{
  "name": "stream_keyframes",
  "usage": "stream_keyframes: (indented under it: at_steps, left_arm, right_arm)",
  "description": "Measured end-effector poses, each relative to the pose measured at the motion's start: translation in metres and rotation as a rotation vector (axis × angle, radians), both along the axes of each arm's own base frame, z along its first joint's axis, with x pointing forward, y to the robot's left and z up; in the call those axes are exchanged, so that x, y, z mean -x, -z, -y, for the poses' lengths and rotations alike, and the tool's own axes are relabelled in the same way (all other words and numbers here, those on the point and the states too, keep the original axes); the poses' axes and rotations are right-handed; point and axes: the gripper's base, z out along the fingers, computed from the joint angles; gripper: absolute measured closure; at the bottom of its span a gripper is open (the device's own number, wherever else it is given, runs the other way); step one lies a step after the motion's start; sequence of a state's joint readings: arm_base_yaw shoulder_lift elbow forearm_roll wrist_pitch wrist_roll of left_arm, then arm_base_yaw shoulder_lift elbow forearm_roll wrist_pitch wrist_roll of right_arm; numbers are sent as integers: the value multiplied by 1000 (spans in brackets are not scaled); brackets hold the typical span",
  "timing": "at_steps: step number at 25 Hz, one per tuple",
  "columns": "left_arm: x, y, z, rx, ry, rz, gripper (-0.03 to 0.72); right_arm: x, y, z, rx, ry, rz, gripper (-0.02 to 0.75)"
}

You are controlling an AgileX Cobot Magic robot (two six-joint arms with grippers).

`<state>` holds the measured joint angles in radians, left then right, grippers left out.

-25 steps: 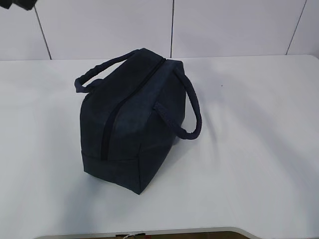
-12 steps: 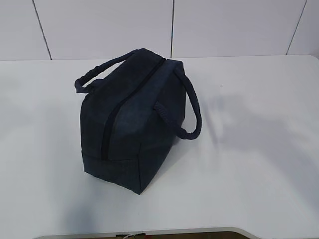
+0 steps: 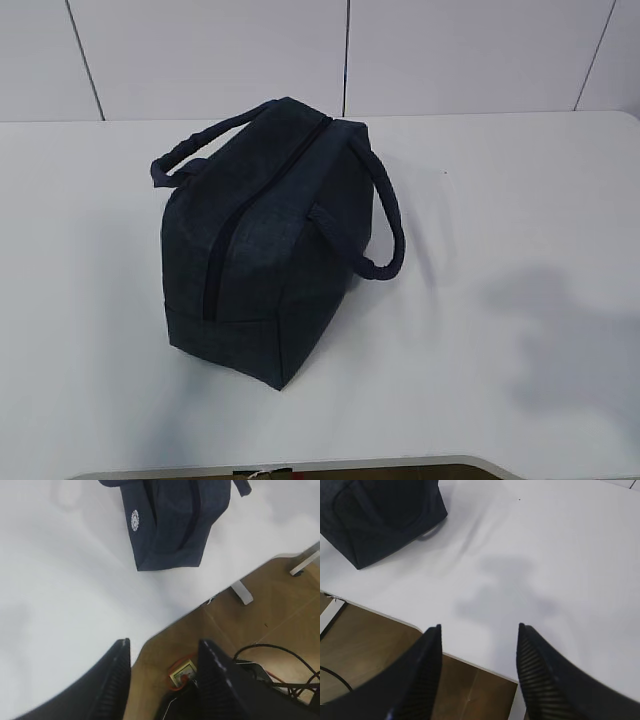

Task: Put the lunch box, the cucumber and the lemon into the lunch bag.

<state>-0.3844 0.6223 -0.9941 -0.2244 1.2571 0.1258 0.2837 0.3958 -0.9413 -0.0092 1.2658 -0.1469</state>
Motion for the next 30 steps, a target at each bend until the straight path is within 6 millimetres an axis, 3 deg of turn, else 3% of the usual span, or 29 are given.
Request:
stream_keyframes:
  at_steps: [8, 15, 22, 30]
  left_arm:
    - [62, 39, -26, 43, -8, 146, 384]
    - [95, 76, -45, 54, -40, 291, 412]
    - [80, 107, -40, 11, -46, 197, 416]
    - [68, 112, -39, 26, -98, 266, 434]
  right_arm:
    - [22, 52, 6, -5, -5, 44, 339]
    - [33, 90, 10, -16, -8, 93, 339]
    - [28, 108, 8, -12, -10, 84, 339]
    - [27, 108, 10, -12, 14, 90, 339]
